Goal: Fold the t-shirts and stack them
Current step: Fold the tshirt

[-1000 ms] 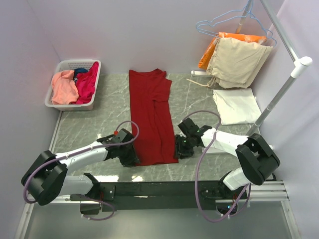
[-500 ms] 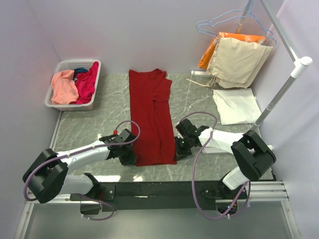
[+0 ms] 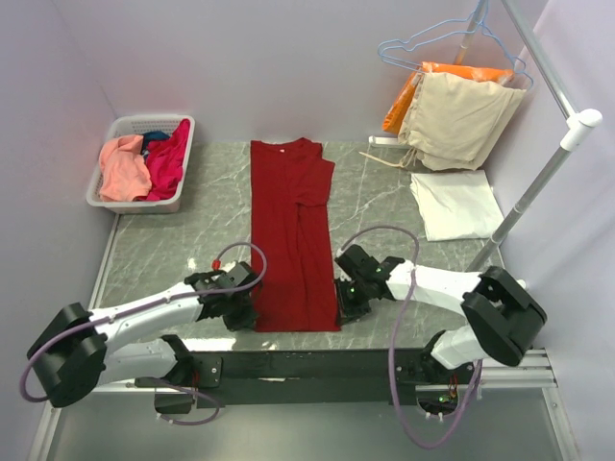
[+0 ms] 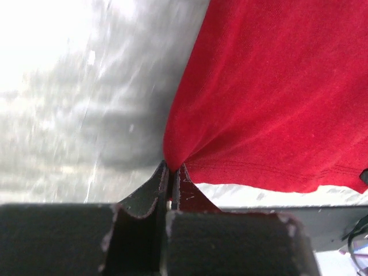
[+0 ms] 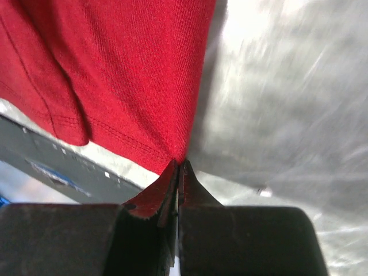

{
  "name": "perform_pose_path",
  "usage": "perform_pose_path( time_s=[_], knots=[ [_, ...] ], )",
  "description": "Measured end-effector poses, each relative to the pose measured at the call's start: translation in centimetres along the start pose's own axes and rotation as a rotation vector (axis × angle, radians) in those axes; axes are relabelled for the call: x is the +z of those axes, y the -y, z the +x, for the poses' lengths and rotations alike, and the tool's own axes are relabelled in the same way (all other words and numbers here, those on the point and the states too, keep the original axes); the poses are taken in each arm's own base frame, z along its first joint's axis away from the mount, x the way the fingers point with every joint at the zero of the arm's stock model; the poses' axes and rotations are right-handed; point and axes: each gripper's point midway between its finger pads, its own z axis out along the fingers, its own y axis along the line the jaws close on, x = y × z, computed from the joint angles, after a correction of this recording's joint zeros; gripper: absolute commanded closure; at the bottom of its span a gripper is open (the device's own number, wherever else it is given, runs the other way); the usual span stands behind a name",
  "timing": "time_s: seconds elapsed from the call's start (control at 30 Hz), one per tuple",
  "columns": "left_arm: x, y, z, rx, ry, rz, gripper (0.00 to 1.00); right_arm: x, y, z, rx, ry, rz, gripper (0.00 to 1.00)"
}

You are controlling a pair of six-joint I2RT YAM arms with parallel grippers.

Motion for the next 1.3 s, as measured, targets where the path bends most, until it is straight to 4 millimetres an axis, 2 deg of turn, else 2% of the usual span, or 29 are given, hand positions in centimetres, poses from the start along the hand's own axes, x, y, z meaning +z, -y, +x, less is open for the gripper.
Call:
perform_pose_path(
  time_s=[0.13, 0.23, 0.33, 0.47, 0.67, 0.77, 0.83, 0.97, 1.1, 1.3],
  knots=[
    [-1.2, -0.6, 1.7, -0.001, -0.014, 0.002, 0.99, -0.8, 0.0, 2.1, -0.014, -0.005, -0.018, 1.0],
    [-2.2, -0.8, 2.8, 0.004, -0.017, 0.003, 0.99, -2.1, -0.7, 2.9, -0.026, 0.016, -0.051, 1.0],
    [-3.5, -0.6, 3.3, 0.007, -0.004, -0.011, 0.99, -3.8, -1.8, 2.6, -0.037, 0.062, -0.095, 1.0],
    [-5.7, 1.0, 2.1, 0.007, 0.054, -0.026, 0.99, -6.2, -3.6, 1.2, -0.05, 0.112, -0.124, 1.0],
    [-8.6, 4.3, -1.4, -0.018, 0.198, -0.077, 0.99, -8.6, -6.3, -2.7, -0.091, 0.202, -0.117, 1.0],
    [-9.3, 4.9, -3.2, -0.036, 0.277, -0.136, 0.99, -8.9, -6.4, -4.9, -0.098, 0.235, -0.081, 1.0],
    [-9.3, 5.1, -4.2, -0.041, 0.312, -0.175, 0.99, -9.0, -5.7, -6.4, -0.084, 0.254, -0.057, 1.0],
    [-8.5, 5.0, -7.0, -0.065, 0.364, -0.254, 0.99, -9.4, -4.2, -10.6, -0.054, 0.294, 0.0, 1.0],
    [-7.2, 5.1, -10.5, -0.068, 0.396, -0.309, 0.99, -9.7, -4.1, -14.8, -0.046, 0.33, 0.018, 1.0],
    [-4.1, 7.4, -17.3, -0.032, 0.428, -0.36, 0.99, -7.7, -4.3, -20.4, -0.018, 0.347, 0.049, 1.0]
  ],
)
